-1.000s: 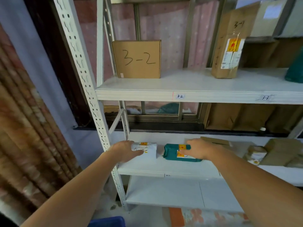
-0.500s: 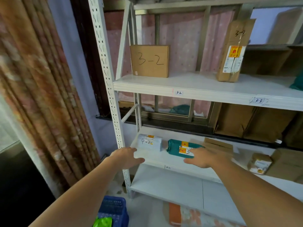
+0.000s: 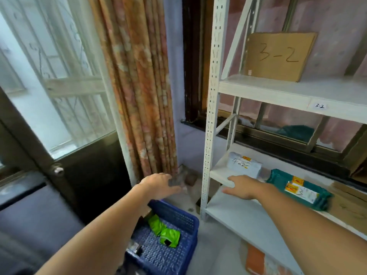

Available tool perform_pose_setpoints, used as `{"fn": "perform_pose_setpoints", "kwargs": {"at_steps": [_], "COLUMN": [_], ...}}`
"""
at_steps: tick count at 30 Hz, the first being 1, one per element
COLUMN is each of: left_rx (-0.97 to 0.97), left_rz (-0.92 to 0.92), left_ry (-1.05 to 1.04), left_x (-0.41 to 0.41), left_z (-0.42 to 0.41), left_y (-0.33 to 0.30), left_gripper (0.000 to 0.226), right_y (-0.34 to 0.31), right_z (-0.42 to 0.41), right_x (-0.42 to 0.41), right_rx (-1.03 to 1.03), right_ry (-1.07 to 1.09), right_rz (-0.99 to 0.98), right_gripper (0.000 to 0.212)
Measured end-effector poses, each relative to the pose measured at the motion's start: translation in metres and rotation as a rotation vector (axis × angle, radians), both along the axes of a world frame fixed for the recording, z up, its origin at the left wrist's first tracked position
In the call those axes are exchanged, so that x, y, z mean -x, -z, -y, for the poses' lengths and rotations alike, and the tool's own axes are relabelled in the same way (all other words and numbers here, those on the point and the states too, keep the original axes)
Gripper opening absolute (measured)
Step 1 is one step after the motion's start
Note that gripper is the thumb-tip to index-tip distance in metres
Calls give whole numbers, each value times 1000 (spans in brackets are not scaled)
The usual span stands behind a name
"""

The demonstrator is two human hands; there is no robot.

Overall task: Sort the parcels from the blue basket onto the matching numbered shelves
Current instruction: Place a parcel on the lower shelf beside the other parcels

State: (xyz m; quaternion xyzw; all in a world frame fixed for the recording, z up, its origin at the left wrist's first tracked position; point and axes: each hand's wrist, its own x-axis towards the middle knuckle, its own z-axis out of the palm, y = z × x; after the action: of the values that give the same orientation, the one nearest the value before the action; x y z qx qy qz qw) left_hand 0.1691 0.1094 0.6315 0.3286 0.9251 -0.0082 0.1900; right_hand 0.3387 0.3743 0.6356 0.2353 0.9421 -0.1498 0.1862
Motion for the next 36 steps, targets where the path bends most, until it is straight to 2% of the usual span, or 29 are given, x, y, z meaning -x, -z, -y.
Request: {"fn": "perform_pose_setpoints", "kwargs": {"at_steps": [7, 14, 20, 29, 36], "left_rx": [-8, -7, -16, -3, 71], "left_rz": [38, 81, 128, 195, 236], "left_ry": [-203, -277, -287, -295, -205], "left_x": [54, 74, 108, 176, 224], "left_z": [117, 157, 139, 68, 34], "left_y": [37, 70, 94, 118, 151], "left_gripper": [87, 90, 83, 79, 80], "right_y": [40, 79, 101, 140, 170], "right_z": [89, 132, 120, 54, 18], "right_x": [101, 159, 205, 274, 295], "right_rx": [31, 42, 73, 131, 167], "right_ry": [-246, -377, -398, -365, -278], "right_rz": [62, 157, 193, 247, 281], "right_gripper": [84, 86, 84, 83, 85]}}
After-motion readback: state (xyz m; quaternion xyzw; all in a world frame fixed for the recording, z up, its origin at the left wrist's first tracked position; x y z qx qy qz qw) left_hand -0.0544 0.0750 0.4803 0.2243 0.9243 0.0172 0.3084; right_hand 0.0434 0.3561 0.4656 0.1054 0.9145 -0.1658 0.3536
